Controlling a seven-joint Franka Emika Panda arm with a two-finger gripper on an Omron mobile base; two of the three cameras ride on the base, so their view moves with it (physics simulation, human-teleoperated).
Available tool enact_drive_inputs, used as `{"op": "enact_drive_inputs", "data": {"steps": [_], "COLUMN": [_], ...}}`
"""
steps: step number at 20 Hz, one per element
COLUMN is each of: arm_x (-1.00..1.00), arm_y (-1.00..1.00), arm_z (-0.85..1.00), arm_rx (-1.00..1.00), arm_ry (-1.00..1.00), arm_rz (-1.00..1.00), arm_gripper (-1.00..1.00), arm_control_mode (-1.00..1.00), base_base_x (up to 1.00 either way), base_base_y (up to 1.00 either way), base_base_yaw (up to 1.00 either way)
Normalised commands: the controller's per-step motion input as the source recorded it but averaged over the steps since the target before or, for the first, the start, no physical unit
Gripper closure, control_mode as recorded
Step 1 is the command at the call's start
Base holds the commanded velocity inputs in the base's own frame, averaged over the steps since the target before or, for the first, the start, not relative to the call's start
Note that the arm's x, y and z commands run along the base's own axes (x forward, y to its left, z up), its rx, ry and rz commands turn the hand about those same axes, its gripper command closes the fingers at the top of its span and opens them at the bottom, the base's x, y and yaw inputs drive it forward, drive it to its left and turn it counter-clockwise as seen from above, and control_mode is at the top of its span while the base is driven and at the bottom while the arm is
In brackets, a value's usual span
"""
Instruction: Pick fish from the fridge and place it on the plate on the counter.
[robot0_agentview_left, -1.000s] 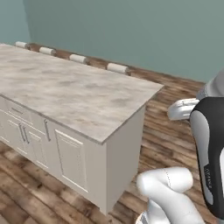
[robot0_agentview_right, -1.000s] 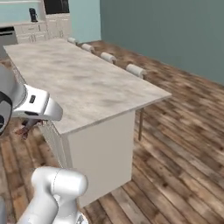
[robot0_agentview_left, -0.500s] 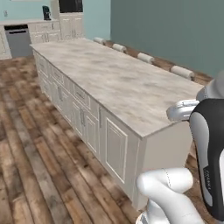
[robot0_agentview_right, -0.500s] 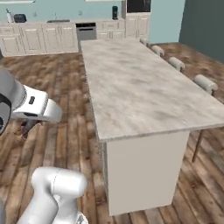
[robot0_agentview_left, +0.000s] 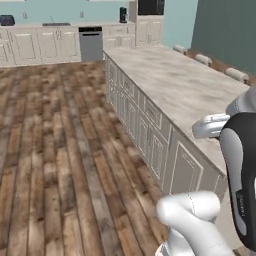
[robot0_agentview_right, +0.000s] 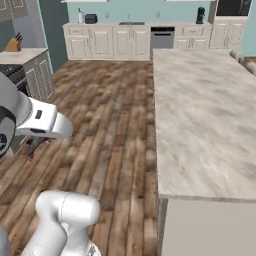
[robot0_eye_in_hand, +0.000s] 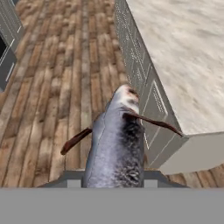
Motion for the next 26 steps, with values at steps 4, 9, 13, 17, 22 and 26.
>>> {"op": "enact_drive_inputs", "data": {"steps": [4, 9, 13, 17, 22, 26], "arm_x": [0.00, 0.00, 0.00, 0.00, 0.00, 0.00], "arm_y": [0.00, 0.00, 0.00, 0.00, 0.00, 0.00], "arm_z": [0.00, 0.00, 0.00, 0.00, 0.00, 0.00], "arm_rx": [0.00, 0.00, 0.00, 0.00, 0.00, 0.00], "arm_ry": [0.00, 0.00, 0.00, 0.00, 0.00, 0.00], "arm_rz": [0.00, 0.00, 0.00, 0.00, 0.00, 0.00], "arm_gripper": [1.00, 1.00, 1.00, 1.00, 1.00, 1.00], "arm_control_mode": [1.00, 1.00, 1.00, 1.00, 1.00, 1.00], "base_base_x": [0.66, 0.67, 0.67, 0.41, 0.18, 0.12], "base_base_y": [0.64, 0.68, 0.37, 0.06, 0.00, 0.00], "base_base_yaw": [0.30, 0.26, 0.34, 0.42, 0.41, 0.45]}}
